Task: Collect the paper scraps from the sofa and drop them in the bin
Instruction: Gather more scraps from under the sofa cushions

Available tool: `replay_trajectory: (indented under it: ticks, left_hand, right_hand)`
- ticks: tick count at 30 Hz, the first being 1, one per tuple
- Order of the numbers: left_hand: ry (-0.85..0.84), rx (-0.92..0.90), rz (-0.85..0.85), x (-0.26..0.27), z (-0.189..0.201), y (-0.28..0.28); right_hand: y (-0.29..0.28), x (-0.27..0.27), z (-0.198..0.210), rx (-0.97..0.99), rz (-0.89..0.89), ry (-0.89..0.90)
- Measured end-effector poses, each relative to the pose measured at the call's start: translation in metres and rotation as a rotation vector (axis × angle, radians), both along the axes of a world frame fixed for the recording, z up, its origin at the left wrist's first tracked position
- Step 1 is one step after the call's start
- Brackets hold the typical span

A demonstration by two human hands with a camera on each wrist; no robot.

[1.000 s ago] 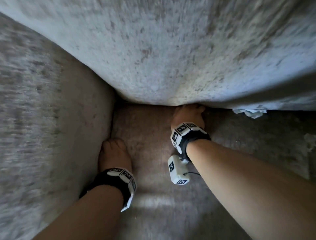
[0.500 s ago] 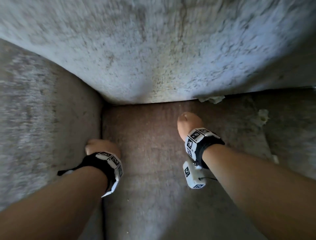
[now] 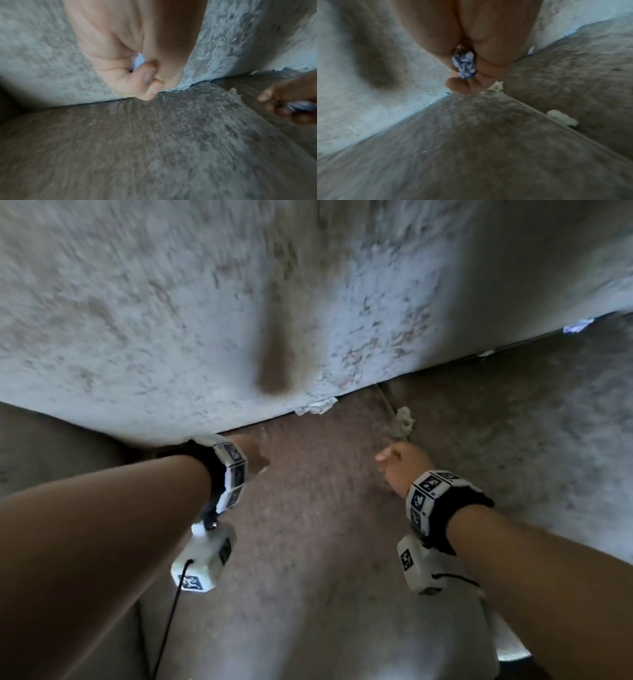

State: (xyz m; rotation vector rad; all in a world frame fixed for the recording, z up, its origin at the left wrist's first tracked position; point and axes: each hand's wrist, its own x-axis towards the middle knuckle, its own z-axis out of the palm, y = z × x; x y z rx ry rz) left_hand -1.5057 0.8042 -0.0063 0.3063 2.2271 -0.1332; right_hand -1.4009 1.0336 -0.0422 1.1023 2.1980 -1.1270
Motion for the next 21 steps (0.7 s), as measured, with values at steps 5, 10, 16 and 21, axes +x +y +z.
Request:
replay_trajectory:
  ticks: [5,10,16,21]
  left_hand:
    - [-0.095,0.082,0.167,-0.016,0.003,0.065]
    - [-0.134,0.184,0.467,-0.026,-0.008,0.112]
    - [-0.114,0.311,0.865,-0.016,-0.045,0.133]
    - [0.175,0.050,0.605,-0.028,-0.065,0.143]
  right_hand:
    - [0.080,0.001,-0.006,-0.011,0.036,-0.039]
    - [0.126,-0.016,-0.022,-0.021,0.176,-0.039]
    - [0.151,-0.048,-0.051,0.271,0.543,0.084]
    - [0.151,-0.063,-0.062,0.380,0.955,0.001]
